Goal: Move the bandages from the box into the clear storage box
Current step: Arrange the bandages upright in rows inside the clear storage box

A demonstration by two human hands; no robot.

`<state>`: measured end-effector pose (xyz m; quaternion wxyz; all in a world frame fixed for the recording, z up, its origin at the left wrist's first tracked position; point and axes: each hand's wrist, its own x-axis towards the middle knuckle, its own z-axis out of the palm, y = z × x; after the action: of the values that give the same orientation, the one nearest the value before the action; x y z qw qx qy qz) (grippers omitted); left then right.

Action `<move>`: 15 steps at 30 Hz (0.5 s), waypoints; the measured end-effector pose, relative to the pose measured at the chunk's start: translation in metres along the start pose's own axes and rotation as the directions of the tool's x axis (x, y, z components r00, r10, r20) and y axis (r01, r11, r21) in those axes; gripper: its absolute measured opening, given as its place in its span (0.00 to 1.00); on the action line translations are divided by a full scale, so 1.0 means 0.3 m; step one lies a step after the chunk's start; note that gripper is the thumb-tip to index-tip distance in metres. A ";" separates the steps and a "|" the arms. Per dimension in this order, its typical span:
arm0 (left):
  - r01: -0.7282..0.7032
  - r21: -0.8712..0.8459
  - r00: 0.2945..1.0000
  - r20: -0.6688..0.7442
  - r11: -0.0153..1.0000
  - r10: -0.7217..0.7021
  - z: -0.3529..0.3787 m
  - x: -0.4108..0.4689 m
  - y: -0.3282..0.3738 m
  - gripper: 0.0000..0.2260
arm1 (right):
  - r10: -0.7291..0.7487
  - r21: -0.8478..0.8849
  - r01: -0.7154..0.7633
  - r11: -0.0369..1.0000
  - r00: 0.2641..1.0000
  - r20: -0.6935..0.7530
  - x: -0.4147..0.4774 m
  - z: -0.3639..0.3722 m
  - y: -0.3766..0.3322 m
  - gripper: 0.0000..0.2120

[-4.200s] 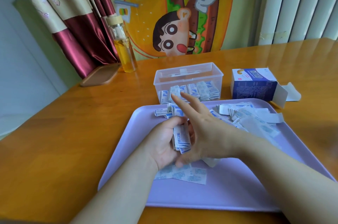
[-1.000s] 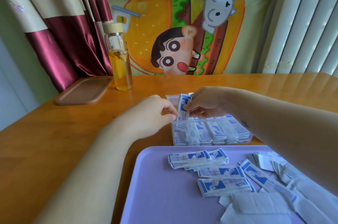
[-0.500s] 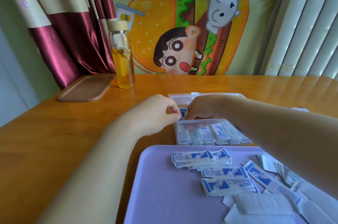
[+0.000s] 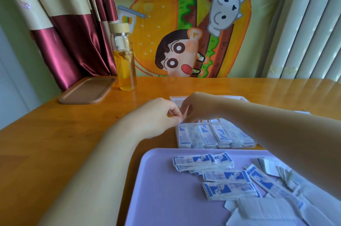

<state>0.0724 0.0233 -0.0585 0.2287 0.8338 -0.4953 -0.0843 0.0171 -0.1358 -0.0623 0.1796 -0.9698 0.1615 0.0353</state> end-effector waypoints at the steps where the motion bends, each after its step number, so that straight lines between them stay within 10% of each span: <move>1: -0.004 0.003 1.000 -0.002 1.000 0.004 0.000 0.001 0.001 0.04 | -0.013 -0.050 0.015 0.999 0.999 0.031 0.003 0.004 -0.005 0.11; 15: -0.030 0.022 1.000 0.000 0.999 0.030 0.006 0.015 -0.016 0.05 | 0.067 -0.004 -0.067 0.998 0.989 0.130 -0.023 -0.012 0.043 0.04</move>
<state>0.0778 0.0209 -0.0619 0.2210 0.8288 -0.5085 -0.0752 0.0064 -0.1462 -0.0624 0.1888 -0.9594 0.1819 0.1045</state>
